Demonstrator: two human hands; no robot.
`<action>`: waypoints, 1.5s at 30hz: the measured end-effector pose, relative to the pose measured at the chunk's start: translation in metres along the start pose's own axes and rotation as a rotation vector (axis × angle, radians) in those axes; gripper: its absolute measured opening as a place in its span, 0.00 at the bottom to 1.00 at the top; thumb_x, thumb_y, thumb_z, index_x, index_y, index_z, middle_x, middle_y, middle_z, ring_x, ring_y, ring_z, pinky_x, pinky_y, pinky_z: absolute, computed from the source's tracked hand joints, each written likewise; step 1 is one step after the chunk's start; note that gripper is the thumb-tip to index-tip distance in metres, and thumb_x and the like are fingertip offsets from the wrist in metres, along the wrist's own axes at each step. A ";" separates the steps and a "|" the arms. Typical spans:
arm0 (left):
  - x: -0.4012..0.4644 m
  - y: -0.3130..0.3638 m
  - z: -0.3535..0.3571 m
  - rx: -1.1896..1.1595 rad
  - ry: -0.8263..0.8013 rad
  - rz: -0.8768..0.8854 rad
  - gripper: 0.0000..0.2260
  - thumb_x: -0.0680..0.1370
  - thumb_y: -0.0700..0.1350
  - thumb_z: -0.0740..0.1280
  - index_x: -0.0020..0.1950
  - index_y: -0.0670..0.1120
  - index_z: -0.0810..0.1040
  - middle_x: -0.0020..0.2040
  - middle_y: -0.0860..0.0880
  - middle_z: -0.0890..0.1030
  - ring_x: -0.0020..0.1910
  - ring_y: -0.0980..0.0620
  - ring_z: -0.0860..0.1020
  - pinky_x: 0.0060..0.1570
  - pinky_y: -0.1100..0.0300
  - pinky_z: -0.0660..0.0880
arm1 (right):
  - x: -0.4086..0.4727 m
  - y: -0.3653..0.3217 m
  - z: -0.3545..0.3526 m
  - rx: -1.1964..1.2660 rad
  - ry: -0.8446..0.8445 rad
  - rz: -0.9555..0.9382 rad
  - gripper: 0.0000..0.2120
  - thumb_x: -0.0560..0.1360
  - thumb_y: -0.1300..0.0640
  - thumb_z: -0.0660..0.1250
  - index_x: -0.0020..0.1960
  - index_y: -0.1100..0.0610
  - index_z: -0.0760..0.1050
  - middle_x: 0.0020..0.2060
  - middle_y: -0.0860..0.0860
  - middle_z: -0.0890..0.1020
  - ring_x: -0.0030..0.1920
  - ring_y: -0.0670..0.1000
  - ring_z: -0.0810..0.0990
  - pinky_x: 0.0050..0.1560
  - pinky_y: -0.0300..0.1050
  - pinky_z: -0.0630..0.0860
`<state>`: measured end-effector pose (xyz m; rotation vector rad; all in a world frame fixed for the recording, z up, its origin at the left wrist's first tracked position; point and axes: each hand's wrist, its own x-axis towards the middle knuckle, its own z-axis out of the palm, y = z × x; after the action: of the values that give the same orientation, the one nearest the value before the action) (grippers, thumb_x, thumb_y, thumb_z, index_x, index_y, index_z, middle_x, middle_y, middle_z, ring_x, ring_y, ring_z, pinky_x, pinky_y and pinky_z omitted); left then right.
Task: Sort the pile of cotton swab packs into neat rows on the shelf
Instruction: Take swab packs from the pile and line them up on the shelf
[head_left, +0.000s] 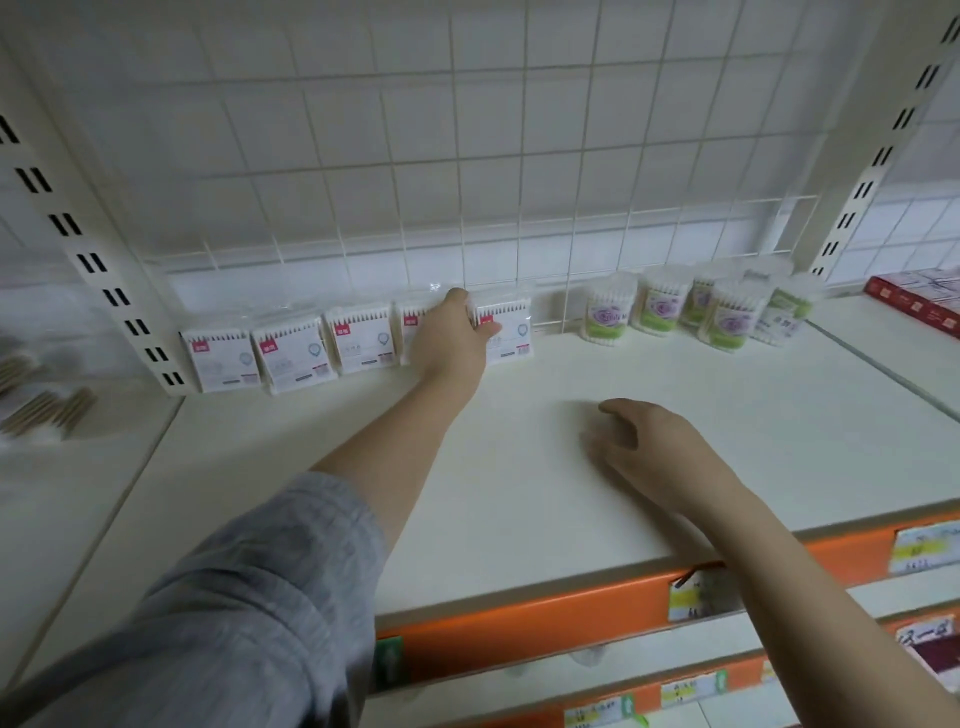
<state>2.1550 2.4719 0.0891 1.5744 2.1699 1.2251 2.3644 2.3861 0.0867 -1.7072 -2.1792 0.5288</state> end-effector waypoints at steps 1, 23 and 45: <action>0.001 0.001 -0.002 0.050 -0.010 0.019 0.17 0.75 0.49 0.70 0.60 0.45 0.73 0.46 0.45 0.81 0.47 0.44 0.78 0.41 0.55 0.72 | 0.001 0.000 0.000 0.000 -0.001 -0.003 0.23 0.77 0.50 0.62 0.70 0.54 0.67 0.67 0.51 0.72 0.66 0.51 0.70 0.61 0.39 0.64; -0.015 -0.016 -0.053 0.296 -0.023 0.035 0.14 0.79 0.52 0.62 0.62 0.49 0.74 0.55 0.50 0.80 0.56 0.47 0.77 0.47 0.57 0.71 | 0.089 -0.026 0.010 0.198 0.001 -0.011 0.30 0.76 0.50 0.66 0.73 0.59 0.62 0.67 0.55 0.73 0.66 0.53 0.72 0.62 0.43 0.67; -0.086 -0.072 -0.134 0.275 -0.049 -0.213 0.14 0.77 0.48 0.65 0.61 0.46 0.76 0.59 0.46 0.79 0.57 0.48 0.76 0.53 0.58 0.71 | 0.129 -0.057 0.049 0.571 0.187 0.046 0.24 0.73 0.61 0.70 0.67 0.61 0.68 0.58 0.56 0.79 0.56 0.55 0.78 0.56 0.41 0.69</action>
<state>2.0627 2.3244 0.0979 1.3994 2.4823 0.8474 2.2632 2.4945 0.0738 -1.4247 -1.6495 0.8644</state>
